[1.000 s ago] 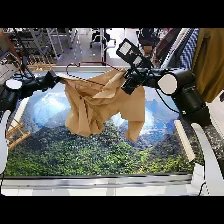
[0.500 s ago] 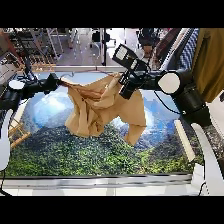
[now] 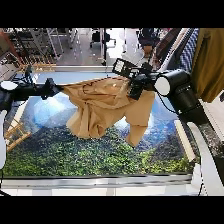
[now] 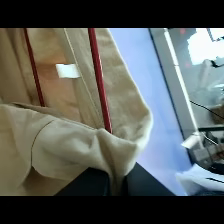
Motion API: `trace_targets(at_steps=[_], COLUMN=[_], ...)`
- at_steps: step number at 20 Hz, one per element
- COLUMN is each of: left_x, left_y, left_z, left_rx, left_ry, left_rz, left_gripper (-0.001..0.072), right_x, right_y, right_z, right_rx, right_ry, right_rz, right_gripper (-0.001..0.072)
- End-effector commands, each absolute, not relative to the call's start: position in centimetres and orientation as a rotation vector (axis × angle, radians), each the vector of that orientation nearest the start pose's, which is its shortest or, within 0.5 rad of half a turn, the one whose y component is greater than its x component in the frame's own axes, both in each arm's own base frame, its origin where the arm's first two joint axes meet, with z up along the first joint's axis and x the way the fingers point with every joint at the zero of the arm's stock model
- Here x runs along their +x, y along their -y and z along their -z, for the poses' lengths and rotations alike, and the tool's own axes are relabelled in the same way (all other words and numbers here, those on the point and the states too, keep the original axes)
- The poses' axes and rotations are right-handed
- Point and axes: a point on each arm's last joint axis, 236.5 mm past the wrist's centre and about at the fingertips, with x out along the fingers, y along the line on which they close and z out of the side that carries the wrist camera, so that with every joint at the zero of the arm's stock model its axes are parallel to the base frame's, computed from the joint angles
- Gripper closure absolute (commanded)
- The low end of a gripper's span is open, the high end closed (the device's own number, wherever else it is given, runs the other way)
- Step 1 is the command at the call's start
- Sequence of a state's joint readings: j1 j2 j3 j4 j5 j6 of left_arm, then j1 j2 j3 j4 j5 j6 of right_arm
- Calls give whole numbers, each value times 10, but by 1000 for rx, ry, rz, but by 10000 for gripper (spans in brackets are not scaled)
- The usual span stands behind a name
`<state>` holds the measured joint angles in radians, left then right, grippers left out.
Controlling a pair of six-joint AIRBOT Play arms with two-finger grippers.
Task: Fold the clothes and pants, and hang the long-sleeved shirts on hangers.
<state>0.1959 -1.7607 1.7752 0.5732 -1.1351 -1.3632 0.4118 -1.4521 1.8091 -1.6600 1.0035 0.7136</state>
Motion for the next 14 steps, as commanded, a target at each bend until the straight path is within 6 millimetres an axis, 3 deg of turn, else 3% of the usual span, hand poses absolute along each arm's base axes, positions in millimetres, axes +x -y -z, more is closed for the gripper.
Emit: trace_targets(at_steps=[1, 3, 7, 9, 11, 12, 13, 14], left_x=[530, 519, 497, 487, 473, 468, 461, 449], left_y=[87, 95, 124, 134, 151, 163, 175, 192], left_z=[-123, -140, -208, -226, -218, -204, -190, -177], left_rx=[-720, -717, -742, -731, -678, -615, -556, -500], left_ry=[-951, -946, -801, -769, -827, -868, -918, -978], left_rz=[601, 650, 879, 941, 980, 983, 981, 1004], left_gripper=[694, 694, 693, 694, 691, 590, 361, 209], right_x=[517, 529, 542, 548, 557, 558, 558, 557], right_y=[-175, -158, -147, -149, -151, -152, -149, -143], right_z=[-215, -204, -185, -185, -199, -206, -213, -220], right_rx=[-1122, -1223, -1285, -1114, -760, -583, -414, -298], right_ry=[-454, -492, -537, -538, -503, -493, -492, -497], right_rz=[-487, -427, -389, -320, -194, -146, -90, -34], right_gripper=[684, 685, 685, 685, 684, 684, 684, 684])
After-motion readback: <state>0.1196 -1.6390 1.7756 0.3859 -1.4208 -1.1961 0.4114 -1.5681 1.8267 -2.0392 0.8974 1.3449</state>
